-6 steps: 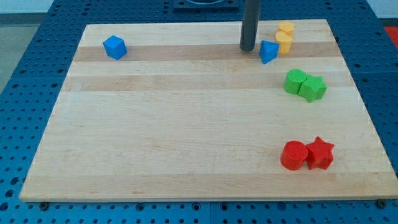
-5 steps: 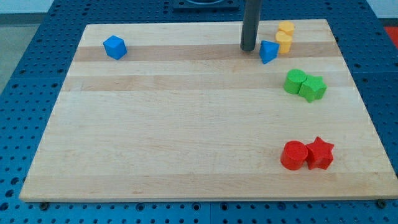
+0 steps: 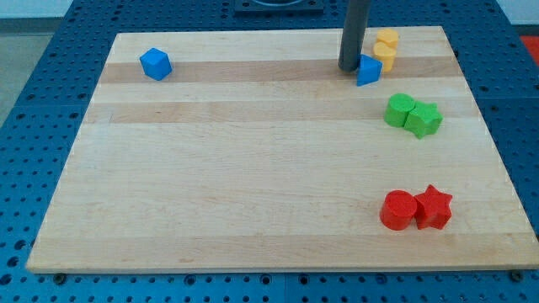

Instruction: Put the blue triangle vertically below the yellow heart

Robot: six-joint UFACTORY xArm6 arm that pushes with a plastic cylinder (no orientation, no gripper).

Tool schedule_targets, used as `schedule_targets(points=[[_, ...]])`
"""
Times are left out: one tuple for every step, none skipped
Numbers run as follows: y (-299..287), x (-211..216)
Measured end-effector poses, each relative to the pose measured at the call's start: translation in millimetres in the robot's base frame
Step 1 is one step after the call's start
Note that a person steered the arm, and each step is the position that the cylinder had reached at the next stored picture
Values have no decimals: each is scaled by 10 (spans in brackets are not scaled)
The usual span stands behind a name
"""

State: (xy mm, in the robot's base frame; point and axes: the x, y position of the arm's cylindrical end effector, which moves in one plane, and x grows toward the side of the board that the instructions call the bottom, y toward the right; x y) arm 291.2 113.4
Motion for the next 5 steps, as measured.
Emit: schedule_targets(points=[[15, 48], [60, 128], [80, 191], [80, 193], [176, 195]])
